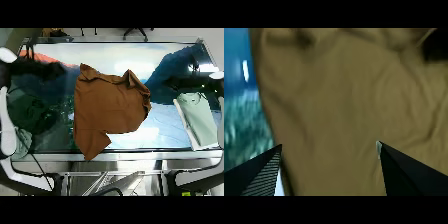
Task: Fold the shirts.
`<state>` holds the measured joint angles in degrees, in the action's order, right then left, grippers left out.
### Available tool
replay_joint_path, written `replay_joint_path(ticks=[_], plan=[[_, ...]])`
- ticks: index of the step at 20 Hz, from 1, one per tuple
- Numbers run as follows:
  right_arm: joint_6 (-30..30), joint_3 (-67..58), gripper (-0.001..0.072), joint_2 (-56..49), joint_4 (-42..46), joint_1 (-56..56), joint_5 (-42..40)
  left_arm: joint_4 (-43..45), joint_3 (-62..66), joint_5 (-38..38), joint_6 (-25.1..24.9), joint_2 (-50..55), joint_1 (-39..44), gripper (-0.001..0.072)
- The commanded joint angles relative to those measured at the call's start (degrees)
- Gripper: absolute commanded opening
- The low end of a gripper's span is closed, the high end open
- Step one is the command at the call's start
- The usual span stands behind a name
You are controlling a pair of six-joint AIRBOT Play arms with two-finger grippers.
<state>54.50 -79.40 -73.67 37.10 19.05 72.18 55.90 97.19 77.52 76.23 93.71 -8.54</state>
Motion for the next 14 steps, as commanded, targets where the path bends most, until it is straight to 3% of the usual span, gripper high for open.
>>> replay_joint_path(ticks=[1, 3, 7, 13, 14], plan=[[1.2, 15.5, 0.0386, 7.3, 4.7, 1.4, 1.1, -0.1, -25.0, 1.8, -1.5, -9.5, -5.1, 0.0656], [1.2, 25.5, 0.0578, 9.0, 4.7, -0.7, -4.1, -0.2, -38.7, -3.6, -3.0, -13.6, -6.1, 0.0656], [0.8, 32.7, 0.058, 8.3, 3.2, -7.4, -11.3, -0.7, -54.7, -13.4, -4.4, -17.0, -5.8, 0.0657], [0.8, 32.7, 0.0564, 7.0, -2.0, -15.4, -24.5, -9.1, -59.7, -24.5, -8.7, -17.0, 1.6, 0.0656], [0.7, 32.7, 0.0442, 7.0, -3.3, -15.7, -24.9, -9.6, -59.7, -25.7, -8.7, -17.0, 3.5, 0.0656]])
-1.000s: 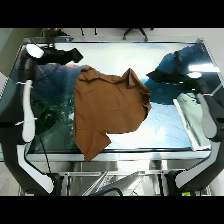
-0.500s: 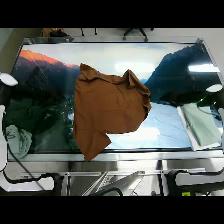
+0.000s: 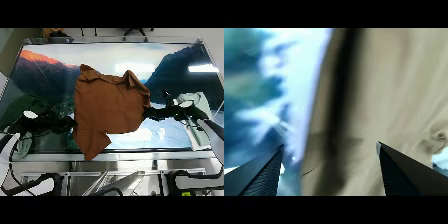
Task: Fold the shirts.
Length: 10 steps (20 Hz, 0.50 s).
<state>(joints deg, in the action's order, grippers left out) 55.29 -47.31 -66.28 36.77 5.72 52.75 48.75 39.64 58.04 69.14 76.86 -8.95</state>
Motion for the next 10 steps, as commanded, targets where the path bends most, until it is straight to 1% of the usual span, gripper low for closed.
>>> replay_joint_path(ticks=[1, 2, 3, 4, 5, 6, 8, 10], plan=[[-2.1, 0.5, 0.0242, -0.4, -4.7, -2.5, -5.2, -2.3, -2.2, -7.3, -1.7, -0.1, 5.4, 0.0655], [-3.3, 0.5, 0.0204, -0.3, -6.1, -2.6, -4.7, -2.3, -2.2, -8.0, -1.7, -0.1, 6.9, 0.0655], [-4.2, 0.5, 0.0202, -0.3, -7.7, -2.6, -4.0, -2.3, -2.2, -8.4, -1.7, -0.1, 8.1, 0.0648], [-5.3, 0.5, 0.0122, -0.3, -9.1, -2.6, -3.0, -2.3, -2.2, -8.6, -1.7, -0.1, 8.7, 0.0442], [-6.1, 0.5, 0.002, -0.3, -10.4, -2.6, -2.1, -2.2, -2.2, -8.5, -2.0, -0.1, 9.0, 0.0109], [-6.1, 0.5, 0.002, -0.1, -11.2, -2.6, -1.2, -2.4, -2.1, -8.6, -2.5, -0.1, 9.0, 0.0015], [-6.1, 0.3, 0.0019, 1.2, -12.4, -2.6, 0.0, -2.4, -1.2, -7.5, -2.4, -0.2, 8.3, 0.0013], [-6.1, -2.3, 0.0019, 3.7, -14.6, -2.0, 3.9, -2.6, 3.3, -2.5, -2.4, -1.4, 6.6, 0.0012]])
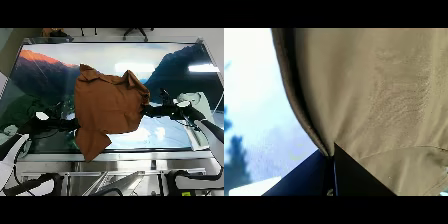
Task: Fold the shirts.
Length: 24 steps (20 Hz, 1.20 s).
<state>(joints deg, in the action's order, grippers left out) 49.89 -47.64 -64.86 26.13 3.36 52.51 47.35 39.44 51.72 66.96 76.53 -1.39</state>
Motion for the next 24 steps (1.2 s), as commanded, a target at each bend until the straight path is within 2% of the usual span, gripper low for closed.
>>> replay_joint_path(ticks=[1, 4, 7, 11, 14, 17, 20, 22, 24], plan=[[-1.5, -4.7, 0.0019, 4.3, -6.5, 1.4, 7.3, -2.5, 7.1, 6.9, -0.3, -3.2, -1.9, 0.0011], [-2.1, -18.3, 0.0019, 11.0, -16.0, 6.5, 14.2, -9.6, 22.1, 13.7, -0.3, -12.8, -6.2, 0.0011], [-2.1, -35.4, 0.0019, 16.7, -23.4, 11.1, 17.0, -14.5, 43.1, 14.5, 0.0, -22.7, -10.7, 0.0011], [-2.2, -54.9, 0.0019, 22.0, -23.6, 11.9, 16.3, -13.4, 69.0, 14.1, 0.1, -29.9, -16.3, 0.0011], [-3.9, -61.6, 0.0019, 24.0, -22.2, 11.9, 15.7, -9.4, 80.3, 14.3, 0.1, -31.8, -21.6, 0.0011], [-3.8, -61.6, 0.0019, 23.8, -18.0, 11.9, 15.4, -9.9, 79.2, 14.3, 0.1, -32.3, -25.8, 0.0011], [-2.1, -58.9, 0.0019, 18.8, -18.5, 11.8, 19.8, -13.4, 69.3, 16.3, -1.2, -30.6, -25.7, 0.0011], [-2.0, -54.3, 0.002, 13.9, -19.0, 8.4, 21.7, -15.9, 62.2, 18.7, -3.5, -26.7, -21.8, 0.0012], [-4.8, -47.1, 0.002, 8.7, -16.2, 1.5, 19.1, -13.0, 55.1, 18.1, -5.7, -20.9, -14.6, 0.0012]])
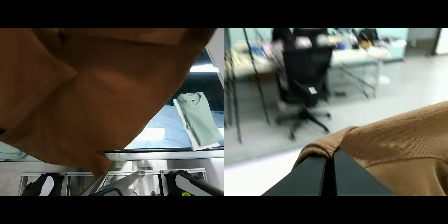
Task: Fold the shirts.
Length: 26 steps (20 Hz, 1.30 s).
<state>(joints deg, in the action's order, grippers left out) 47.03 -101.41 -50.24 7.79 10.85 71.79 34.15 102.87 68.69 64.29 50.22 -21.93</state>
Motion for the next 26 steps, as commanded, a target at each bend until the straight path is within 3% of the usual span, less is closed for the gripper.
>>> replay_joint_path(ticks=[1, 4, 6, 8, 9, 10, 11, 12, 13, 14, 17, 18, 19, 22, 25, 26], plan=[[-2.8, 10.6, 0.002, -8.6, 4.4, -9.6, -3.9, 3.6, -11.6, -0.2, -3.4, 8.8, 9.6, 0.0011], [-8.4, 21.8, 0.002, -18.4, 7.0, -18.0, -20.5, 16.2, -19.8, -7.7, -3.3, 21.7, 17.8, 0.0012], [-12.6, 24.2, 0.002, -26.8, 7.0, -21.7, -31.2, 17.0, -21.1, -12.1, -3.3, 31.3, 18.6, 0.0012], [-17.4, 23.8, 0.003, -34.2, 2.2, -23.1, -36.9, 16.6, -17.5, -11.9, -2.1, 41.8, 17.5, 0.0017], [-18.9, 23.1, 0.0106, -36.5, -0.9, -23.0, -37.0, 16.7, -14.6, -10.2, 0.4, 45.7, 16.8, 0.0018], [-19.8, 22.3, 0.0327, -37.6, -2.5, -22.5, -36.9, 16.7, -10.8, -7.4, 2.0, 49.1, 15.9, 0.0019], [-19.9, 21.8, 0.0475, -37.4, -2.4, -21.5, -36.7, 16.7, -7.3, -4.5, 2.8, 51.3, 15.0, 0.0019], [-19.9, 21.6, 0.0498, -36.3, -2.4, -20.2, -35.4, 16.7, -3.8, -1.1, 2.8, 52.7, 13.9, 0.0115], [-19.8, 21.6, 0.0497, -34.5, -1.7, -18.1, -32.7, 16.7, -0.7, 1.9, 3.0, 53.4, 12.8, 0.0502], [-19.6, 21.6, 0.0497, -32.5, -0.7, -15.9, -29.2, 16.7, 1.8, 4.4, 5.2, 53.5, 11.5, 0.0696], [-10.8, 21.6, 0.0466, -25.9, 6.6, -7.6, -17.7, 16.9, 8.4, 15.4, 9.0, 53.4, 7.5, 0.0696], [-7.4, 21.6, 0.0341, -24.2, 11.5, -5.1, -14.4, 16.9, 9.3, 20.0, 10.4, 53.3, 6.2, 0.0696], [-3.8, 21.9, 0.0313, -22.7, 17.1, -2.8, -10.7, 17.1, 8.6, 23.7, 11.5, 52.9, 5.1, 0.0696], [1.6, 27.1, 0.0315, -19.9, 27.1, 0.7, -2.6, 17.5, -6.1, 25.2, 12.6, 46.9, 2.3, 0.0696], [0.8, 37.8, 0.0363, -18.0, 27.3, 1.2, -3.3, 21.7, -27.2, 20.8, 10.5, 38.7, -0.2, 0.0696], [0.8, 40.9, 0.0513, -18.1, 27.4, 0.9, -4.1, 25.2, -33.9, 18.8, 10.5, 36.1, -1.2, 0.0696]])
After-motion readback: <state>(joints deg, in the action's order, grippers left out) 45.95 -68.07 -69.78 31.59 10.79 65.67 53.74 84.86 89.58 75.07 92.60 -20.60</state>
